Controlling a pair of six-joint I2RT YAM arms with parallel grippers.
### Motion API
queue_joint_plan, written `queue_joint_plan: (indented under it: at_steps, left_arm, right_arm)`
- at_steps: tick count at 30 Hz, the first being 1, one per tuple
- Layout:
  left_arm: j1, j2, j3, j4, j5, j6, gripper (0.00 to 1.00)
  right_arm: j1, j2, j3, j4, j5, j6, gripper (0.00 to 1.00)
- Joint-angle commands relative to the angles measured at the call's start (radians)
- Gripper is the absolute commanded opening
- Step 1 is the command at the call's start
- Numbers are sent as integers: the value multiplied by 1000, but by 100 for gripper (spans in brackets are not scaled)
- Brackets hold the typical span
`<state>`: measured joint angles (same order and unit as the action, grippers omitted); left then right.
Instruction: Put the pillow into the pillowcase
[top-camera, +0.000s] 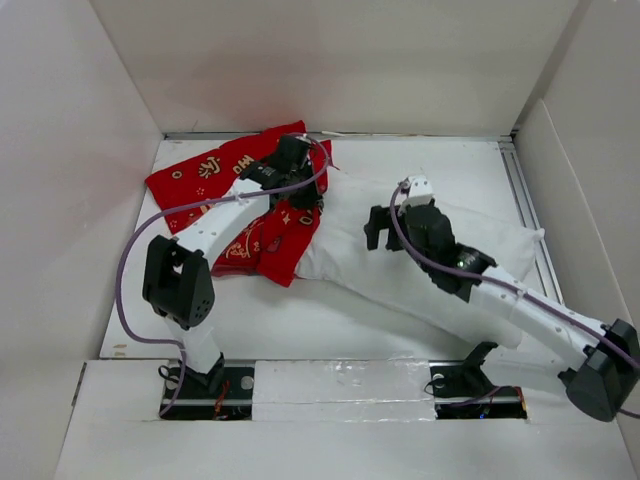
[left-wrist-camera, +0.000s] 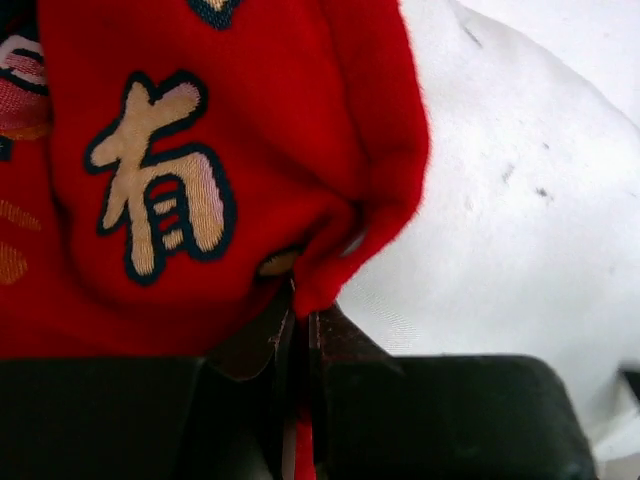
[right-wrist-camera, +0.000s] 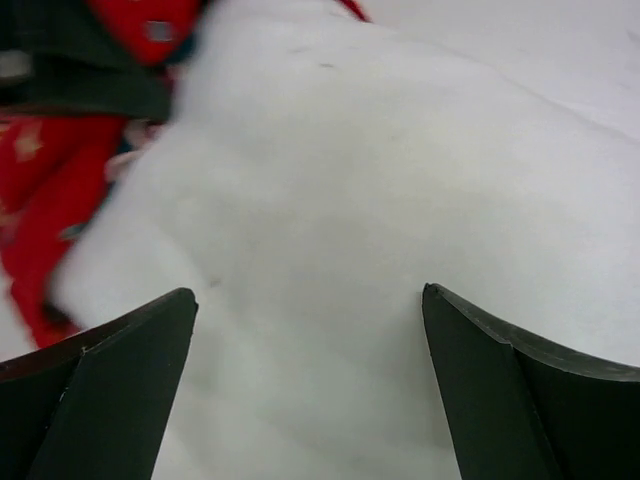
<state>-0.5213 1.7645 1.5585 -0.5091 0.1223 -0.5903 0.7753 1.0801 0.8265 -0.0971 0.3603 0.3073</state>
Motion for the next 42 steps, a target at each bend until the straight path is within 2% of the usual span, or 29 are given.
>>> queue_joint_plan:
  at_steps: [1,3,5,6,9,10,11,15,17,18,19,20,22,23,24,26,28,35,37,38,39,40,41,42]
  left_arm:
    - [7,-103,-17,-5,-18,33,0]
    - [-5,-138,-8,-31,-36,43,0]
    - [-5,-148,21,-74,-64,52,0]
    - [-15,-161,49,-92,-99,52,9]
    - [-16,-198,86,-134,-147,72,47]
    - [-16,-207,86,-144,-157,72,86]
    - [-16,-217,98,-144,-167,86,100]
    - [27,-188,230,-196,-211,121,100]
    - [27,-97,357,-206,-243,156,100]
    - [36,-50,409,-225,-213,176,100]
    - [37,73,469,-245,-126,219,100]
    - [50,146,614,-273,-95,234,100]
    - [61,284,766,-360,-67,253,100]
    - [85,400,876,-373,12,265,100]
    - [96,447,917,-384,55,274,100]
    - [118,527,939,-359,175,274,100]
    - [138,553,916,-321,210,265,100]
    - [129,596,830,-301,97,256,98]
    - [129,610,819,-292,97,256,91]
    - [129,610,807,-292,114,256,82]
    - [129,621,792,-264,129,256,68]
    - [129,621,792,-264,143,256,31]
    - [116,630,792,-255,143,256,19]
    - [116,630,807,-255,143,256,10]
  right_arm:
    - [-128,117,152,-200,88,-2,100]
    - [-186,197,280,-254,68,-22,100]
    - [-186,313,359,-318,97,-45,100]
    - [-195,351,390,-319,114,-56,100]
    - [-220,478,450,-319,-13,-79,100]
    - [-229,492,430,-296,-38,-79,100]
    - [-217,492,403,-267,-58,-79,100]
    - [-206,423,266,-94,-133,-67,100]
    - [-206,400,238,-63,-171,-66,100]
    - [-206,390,227,-49,-185,-76,100]
    - [-206,374,217,-29,-202,-76,100]
    - [-206,365,217,-17,-230,-89,100]
    - [-206,351,195,20,-251,-100,100]
    - [-218,337,186,36,-286,-100,100]
    - [-229,337,186,48,-305,-100,100]
    - [-229,327,158,85,-340,-112,100]
    - [-229,327,158,97,-368,-122,100]
    - [-206,317,115,158,-409,-131,100]
    - [-194,317,115,168,-409,-131,100]
    - [-180,317,115,168,-409,-131,100]
    - [-165,317,115,168,-409,-131,100]
    - [-156,326,115,168,-409,-131,100]
    - [-140,327,115,168,-400,-131,100]
    - [-140,327,115,168,-385,-131,100]
